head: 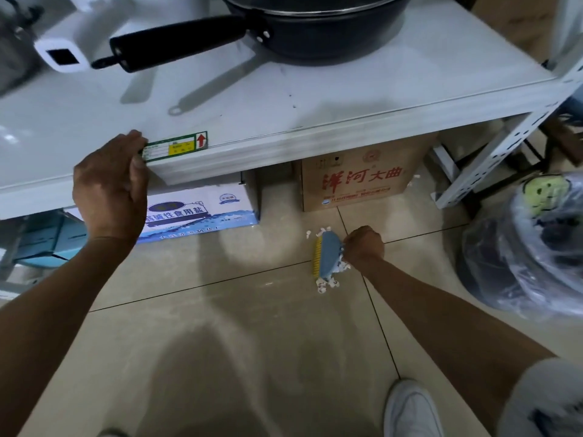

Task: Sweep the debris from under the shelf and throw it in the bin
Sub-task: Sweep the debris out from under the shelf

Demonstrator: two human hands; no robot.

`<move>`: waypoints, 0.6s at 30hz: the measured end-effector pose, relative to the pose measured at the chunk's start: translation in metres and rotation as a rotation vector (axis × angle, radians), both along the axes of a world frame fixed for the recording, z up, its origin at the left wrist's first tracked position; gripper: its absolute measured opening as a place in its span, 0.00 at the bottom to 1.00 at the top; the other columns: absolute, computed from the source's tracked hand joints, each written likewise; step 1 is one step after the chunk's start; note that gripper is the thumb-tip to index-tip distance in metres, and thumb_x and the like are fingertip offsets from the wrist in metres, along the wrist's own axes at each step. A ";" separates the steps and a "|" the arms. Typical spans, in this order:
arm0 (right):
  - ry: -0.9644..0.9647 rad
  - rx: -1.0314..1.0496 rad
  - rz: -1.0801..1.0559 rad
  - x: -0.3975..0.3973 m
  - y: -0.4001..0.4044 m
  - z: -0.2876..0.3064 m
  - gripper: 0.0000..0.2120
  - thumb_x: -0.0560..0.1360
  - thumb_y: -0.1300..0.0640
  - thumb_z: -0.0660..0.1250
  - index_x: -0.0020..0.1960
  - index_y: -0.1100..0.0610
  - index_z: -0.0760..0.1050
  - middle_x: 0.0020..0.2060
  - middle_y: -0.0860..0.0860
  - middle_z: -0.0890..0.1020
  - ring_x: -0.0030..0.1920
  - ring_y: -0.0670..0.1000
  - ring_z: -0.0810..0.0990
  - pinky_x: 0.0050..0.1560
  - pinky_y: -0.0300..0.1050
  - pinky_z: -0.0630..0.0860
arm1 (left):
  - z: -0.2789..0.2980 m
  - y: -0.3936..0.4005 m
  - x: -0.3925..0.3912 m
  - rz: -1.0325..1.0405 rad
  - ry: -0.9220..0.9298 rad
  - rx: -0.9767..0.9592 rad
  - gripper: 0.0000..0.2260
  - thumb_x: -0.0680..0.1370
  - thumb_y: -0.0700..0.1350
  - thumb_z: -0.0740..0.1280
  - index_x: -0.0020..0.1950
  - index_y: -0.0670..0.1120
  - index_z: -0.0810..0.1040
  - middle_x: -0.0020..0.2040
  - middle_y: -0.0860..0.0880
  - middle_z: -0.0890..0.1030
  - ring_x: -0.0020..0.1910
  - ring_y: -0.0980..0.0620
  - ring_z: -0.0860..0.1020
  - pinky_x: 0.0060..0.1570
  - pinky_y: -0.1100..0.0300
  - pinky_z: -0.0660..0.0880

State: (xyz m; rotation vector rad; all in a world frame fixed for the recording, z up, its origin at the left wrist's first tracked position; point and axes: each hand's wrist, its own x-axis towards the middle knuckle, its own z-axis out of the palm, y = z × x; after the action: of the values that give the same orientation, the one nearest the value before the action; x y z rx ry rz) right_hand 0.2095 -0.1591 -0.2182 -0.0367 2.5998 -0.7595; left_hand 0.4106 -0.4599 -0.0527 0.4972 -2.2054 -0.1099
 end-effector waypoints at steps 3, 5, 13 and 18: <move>-0.045 -0.077 -0.016 0.008 -0.009 0.007 0.15 0.66 0.61 0.74 0.53 0.60 0.81 0.51 0.55 0.85 0.53 0.54 0.84 0.54 0.45 0.81 | 0.007 0.006 -0.001 0.007 -0.021 0.097 0.13 0.83 0.48 0.56 0.64 0.53 0.75 0.63 0.47 0.80 0.66 0.50 0.76 0.66 0.53 0.72; -0.048 -0.135 -0.005 0.013 -0.022 0.010 0.14 0.68 0.61 0.73 0.53 0.60 0.81 0.52 0.56 0.85 0.54 0.55 0.83 0.54 0.44 0.79 | 0.010 0.013 -0.001 0.009 -0.047 0.153 0.14 0.83 0.50 0.56 0.65 0.51 0.76 0.65 0.46 0.79 0.67 0.49 0.75 0.68 0.54 0.70; -0.092 -0.240 -0.068 0.014 -0.059 -0.002 0.14 0.72 0.62 0.70 0.57 0.62 0.77 0.56 0.58 0.82 0.58 0.56 0.81 0.56 0.45 0.78 | 0.023 0.090 -0.036 -0.234 -0.139 0.058 0.16 0.83 0.45 0.57 0.67 0.43 0.74 0.69 0.44 0.74 0.70 0.47 0.71 0.69 0.48 0.69; -0.036 -0.186 -0.173 -0.014 -0.035 -0.012 0.13 0.74 0.61 0.69 0.58 0.63 0.77 0.56 0.59 0.83 0.58 0.57 0.81 0.56 0.45 0.77 | 0.025 0.139 -0.097 -0.343 -0.254 -0.046 0.18 0.82 0.48 0.56 0.71 0.44 0.71 0.72 0.46 0.72 0.72 0.50 0.68 0.73 0.52 0.64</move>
State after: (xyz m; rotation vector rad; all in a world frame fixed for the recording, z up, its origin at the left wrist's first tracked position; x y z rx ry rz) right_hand 0.1956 -0.1939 -0.2299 0.1474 2.5133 -1.0526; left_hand 0.3132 -0.3211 -0.0274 0.1054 -2.5208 -0.1859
